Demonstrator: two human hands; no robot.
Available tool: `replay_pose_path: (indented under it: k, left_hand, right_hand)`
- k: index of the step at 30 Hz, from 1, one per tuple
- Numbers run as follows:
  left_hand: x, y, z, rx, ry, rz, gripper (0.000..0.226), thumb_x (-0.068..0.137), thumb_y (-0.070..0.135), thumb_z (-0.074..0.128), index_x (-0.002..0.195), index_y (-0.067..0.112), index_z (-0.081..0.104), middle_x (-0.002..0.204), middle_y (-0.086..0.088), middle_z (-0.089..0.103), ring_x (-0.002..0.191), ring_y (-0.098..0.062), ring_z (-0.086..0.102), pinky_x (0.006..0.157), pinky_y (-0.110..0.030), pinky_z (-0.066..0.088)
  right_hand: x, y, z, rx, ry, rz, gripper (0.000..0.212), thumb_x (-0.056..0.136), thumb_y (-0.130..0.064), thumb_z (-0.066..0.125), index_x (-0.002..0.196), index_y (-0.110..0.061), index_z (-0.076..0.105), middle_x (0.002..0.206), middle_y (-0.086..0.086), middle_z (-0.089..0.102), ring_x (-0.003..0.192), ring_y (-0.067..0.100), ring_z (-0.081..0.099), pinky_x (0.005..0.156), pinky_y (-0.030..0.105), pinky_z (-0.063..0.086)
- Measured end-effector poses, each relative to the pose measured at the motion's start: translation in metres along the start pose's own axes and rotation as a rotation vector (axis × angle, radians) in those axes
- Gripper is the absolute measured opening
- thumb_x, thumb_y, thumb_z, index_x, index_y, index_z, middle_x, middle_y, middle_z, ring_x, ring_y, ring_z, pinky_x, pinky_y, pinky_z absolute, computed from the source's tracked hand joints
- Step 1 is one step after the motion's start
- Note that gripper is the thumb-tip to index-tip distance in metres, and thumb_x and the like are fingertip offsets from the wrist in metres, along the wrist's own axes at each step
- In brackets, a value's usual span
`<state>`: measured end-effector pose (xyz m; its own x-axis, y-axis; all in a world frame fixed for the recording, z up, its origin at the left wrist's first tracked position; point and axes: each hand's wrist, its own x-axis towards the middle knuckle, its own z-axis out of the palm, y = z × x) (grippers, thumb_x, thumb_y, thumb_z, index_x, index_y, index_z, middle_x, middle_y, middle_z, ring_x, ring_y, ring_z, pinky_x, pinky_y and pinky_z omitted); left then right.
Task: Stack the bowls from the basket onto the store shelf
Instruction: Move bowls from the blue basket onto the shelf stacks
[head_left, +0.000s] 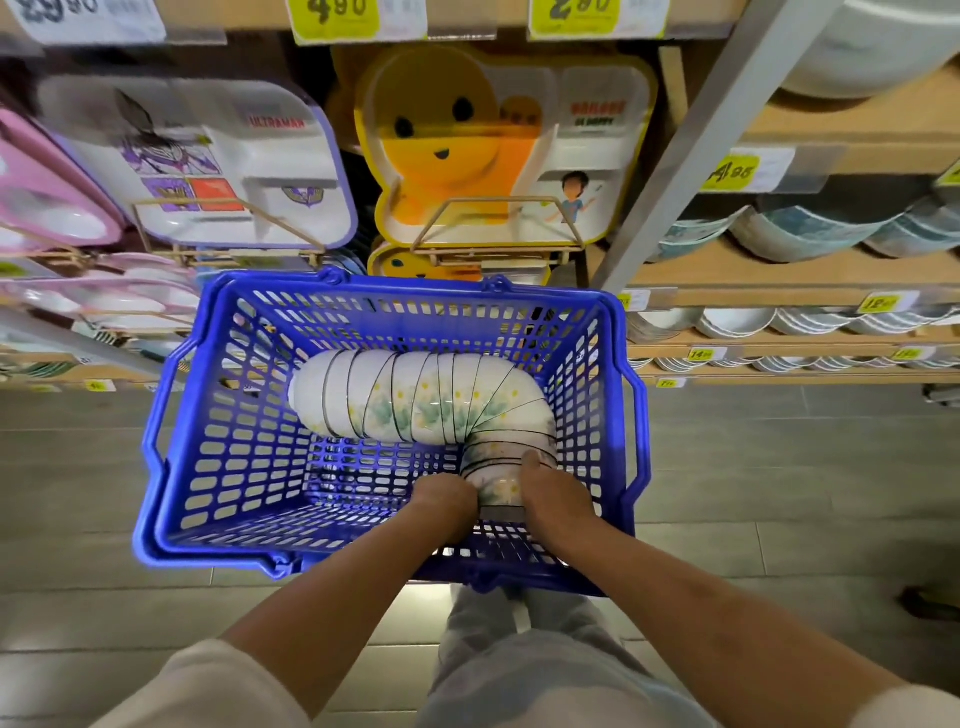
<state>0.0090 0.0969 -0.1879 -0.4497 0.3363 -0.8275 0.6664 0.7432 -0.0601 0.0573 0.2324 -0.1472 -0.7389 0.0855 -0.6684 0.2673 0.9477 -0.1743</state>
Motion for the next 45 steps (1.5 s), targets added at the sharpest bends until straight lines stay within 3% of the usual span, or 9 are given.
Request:
replay_pose_path:
  k: [6,10,18,23,29,32,37,41,45]
  left_hand:
    - [-0.018,-0.011,-0.009,-0.098,0.155,0.02,0.033,0.101,0.024,0.037,0.122,0.01,0.058,0.119,-0.011,0.063,0.108,-0.029,0.061,0.081,-0.037,0.048]
    - [-0.025,-0.017,-0.007,-0.247,0.214,0.043,0.034,0.1,0.029,0.037,0.118,0.009,0.058,0.117,-0.011,0.063,0.105,-0.027,0.062,0.073,-0.033,0.043]
    - [-0.029,-0.032,0.002,-1.114,0.164,0.058,0.023,0.088,0.016,0.05,0.11,0.017,0.057,0.098,-0.005,0.063,0.09,-0.022,0.06,0.076,-0.033,0.051]
    - [-0.044,-0.037,-0.003,-1.691,0.175,0.004,0.034,0.094,0.011,0.051,0.127,0.016,0.055,0.118,-0.004,0.063,0.11,-0.022,0.056,0.092,-0.034,0.046]
    - [-0.078,-0.035,-0.036,-2.394,0.218,0.238,0.056,0.069,0.001,0.057,0.124,0.01,0.056,0.114,-0.012,0.07,0.103,-0.027,0.067,0.076,-0.037,0.058]
    - [-0.102,-0.043,-0.067,-2.451,0.319,0.3,0.064,0.061,0.008,0.054,0.125,0.012,0.057,0.112,-0.011,0.07,0.097,-0.024,0.068,0.069,-0.036,0.057]
    - [-0.142,-0.054,-0.12,-2.503,0.394,0.268,0.043,0.08,0.005,0.042,0.118,0.016,0.057,0.107,-0.01,0.067,0.094,-0.028,0.062,0.061,-0.033,0.055]
    - [-0.178,-0.056,-0.155,-2.427,0.503,0.338,0.049,0.078,0.009,0.046,0.126,0.016,0.053,0.12,-0.014,0.062,0.105,-0.033,0.057,0.077,-0.04,0.05]
    - [-0.212,-0.054,-0.178,-2.332,0.625,0.468,0.032,0.09,0.02,0.044,0.118,0.025,0.058,0.116,-0.008,0.068,0.102,-0.03,0.065,0.06,-0.036,0.057]
  right_hand:
    - [-0.009,-0.002,-0.013,-0.142,0.105,-0.096,0.075,0.086,0.0,0.058,0.149,-0.013,0.018,0.108,0.013,0.067,0.096,0.033,0.065,0.074,0.041,0.051]
    - [-0.017,-0.004,-0.021,-0.212,0.105,-0.115,0.07,0.089,-0.006,0.058,0.149,-0.014,0.024,0.111,0.013,0.066,0.101,0.033,0.064,0.076,0.04,0.052]
    - [-0.027,-0.007,-0.068,-0.234,0.111,-0.127,0.068,0.091,0.001,0.043,0.151,-0.021,0.018,0.109,0.015,0.066,0.097,0.033,0.065,0.074,0.04,0.051]
    - [-0.031,-0.006,-0.109,0.081,0.037,-0.049,0.052,0.097,-0.011,0.036,0.148,-0.021,0.032,0.128,0.017,0.058,0.115,0.036,0.056,0.093,0.042,0.048]
    - [-0.044,-0.008,-0.153,0.592,-0.086,0.032,0.031,0.094,-0.017,0.033,0.12,-0.018,0.048,0.075,0.014,0.068,0.048,0.021,0.068,0.044,0.024,0.053]
    - [-0.058,-0.011,-0.177,0.732,-0.099,-0.003,0.022,0.094,-0.016,0.038,0.11,-0.01,0.051,0.07,0.015,0.068,0.047,0.021,0.067,0.044,0.025,0.053]
    - [-0.083,-0.015,-0.207,0.872,0.024,-0.109,0.019,0.097,-0.025,0.044,0.092,-0.015,0.06,0.075,0.011,0.07,0.06,0.022,0.068,0.05,0.024,0.054]
    - [-0.096,-0.028,-0.227,1.171,0.263,-0.33,0.039,0.095,-0.012,0.041,0.117,-0.037,0.061,0.114,-0.004,0.065,0.104,0.019,0.063,0.084,0.031,0.054]
    - [-0.115,-0.043,-0.252,1.536,0.349,-0.493,0.052,0.087,-0.005,0.038,0.121,-0.033,0.065,0.129,0.005,0.057,0.108,0.029,0.06,0.076,0.035,0.058]
